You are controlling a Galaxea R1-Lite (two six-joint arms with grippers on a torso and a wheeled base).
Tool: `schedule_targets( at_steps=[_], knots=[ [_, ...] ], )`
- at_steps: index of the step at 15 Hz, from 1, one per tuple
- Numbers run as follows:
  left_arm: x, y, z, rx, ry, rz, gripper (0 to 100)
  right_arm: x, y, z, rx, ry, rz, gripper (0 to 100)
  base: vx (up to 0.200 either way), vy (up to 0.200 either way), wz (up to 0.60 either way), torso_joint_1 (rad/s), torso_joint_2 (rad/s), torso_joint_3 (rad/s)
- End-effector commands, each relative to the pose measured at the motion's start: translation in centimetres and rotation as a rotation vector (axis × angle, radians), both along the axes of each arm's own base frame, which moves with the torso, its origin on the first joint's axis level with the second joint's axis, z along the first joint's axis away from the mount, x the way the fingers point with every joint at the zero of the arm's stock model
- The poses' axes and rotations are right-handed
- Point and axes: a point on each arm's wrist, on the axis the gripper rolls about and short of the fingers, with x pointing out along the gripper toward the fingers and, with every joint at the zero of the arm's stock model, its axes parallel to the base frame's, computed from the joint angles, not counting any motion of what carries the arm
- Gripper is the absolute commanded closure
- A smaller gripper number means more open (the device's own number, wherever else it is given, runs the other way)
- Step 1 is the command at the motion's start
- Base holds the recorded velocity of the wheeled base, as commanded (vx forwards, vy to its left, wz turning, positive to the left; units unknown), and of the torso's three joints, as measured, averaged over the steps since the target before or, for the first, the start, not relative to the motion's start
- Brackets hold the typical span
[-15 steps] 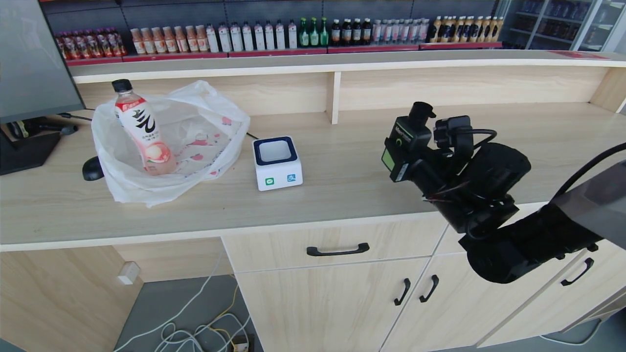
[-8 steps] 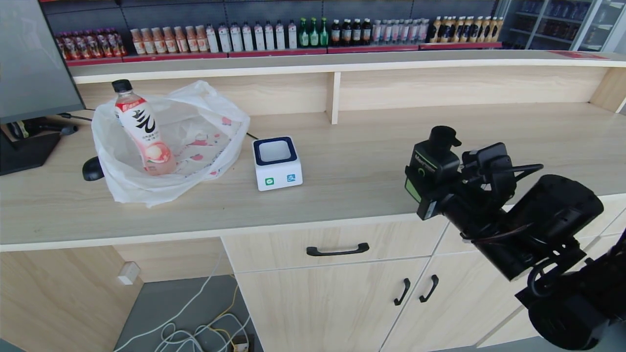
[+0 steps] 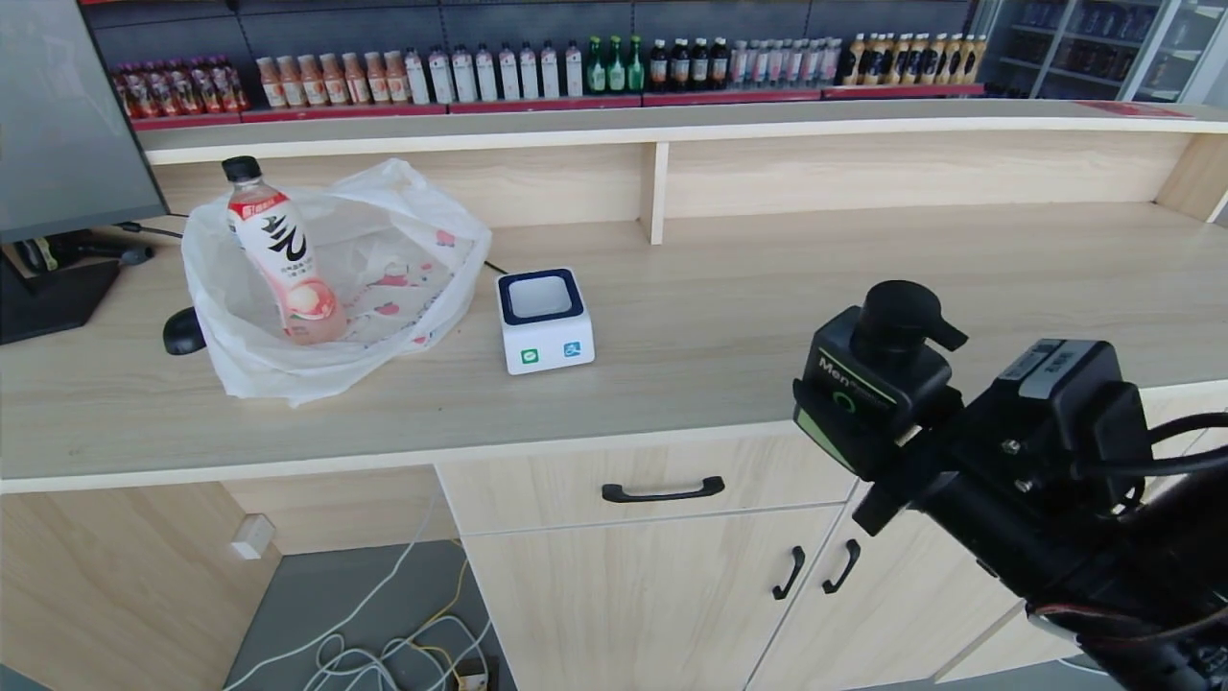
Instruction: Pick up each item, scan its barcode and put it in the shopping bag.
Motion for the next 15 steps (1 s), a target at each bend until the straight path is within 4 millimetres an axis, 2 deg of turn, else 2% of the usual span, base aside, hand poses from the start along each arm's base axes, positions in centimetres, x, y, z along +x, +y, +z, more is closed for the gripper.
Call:
schedule_targets(
  at_steps=[1,5,8,9,11,12,14,15],
  knots=[
    [0.0,0.0,0.0,0.000,0.000,0.000,0,-1.6,-0.2,0.5,-0.027,-0.046,0.029,100,0.000,0.000,0.00,0.000,0.00,0.000],
    [0.0,0.0,0.0,0.000,0.000,0.000,0,-3.0,-0.1,0.8,-0.105,-0.124,0.063,100,0.000,0.000,0.00,0.000,0.00,0.000],
    [0.0,0.0,0.0,0.000,0.000,0.000,0,-5.1,1.3,1.8,-0.163,-0.261,0.213,100,0.000,0.000,0.00,0.000,0.00,0.000],
    [0.0,0.0,0.0,0.000,0.000,0.000,0,-6.2,2.2,1.7,-0.165,-0.276,0.282,100,0.000,0.000,0.00,0.000,0.00,0.000],
    [0.0,0.0,0.0,0.000,0.000,0.000,0,-6.9,2.0,0.4,-0.225,-0.267,0.363,100,0.000,0.000,0.00,0.000,0.00,0.000],
    [0.0,0.0,0.0,0.000,0.000,0.000,0,-6.5,1.8,0.0,-0.250,-0.274,0.386,100,0.000,0.000,0.00,0.000,0.00,0.000],
    [0.0,0.0,0.0,0.000,0.000,0.000,0,-4.7,2.4,1.7,-0.256,-0.400,0.410,100,0.000,0.000,0.00,0.000,0.00,0.000],
    [0.0,0.0,0.0,0.000,0.000,0.000,0,-4.7,2.5,1.7,-0.256,-0.405,0.411,100,0.000,0.000,0.00,0.000,0.00,0.000]
  ],
)
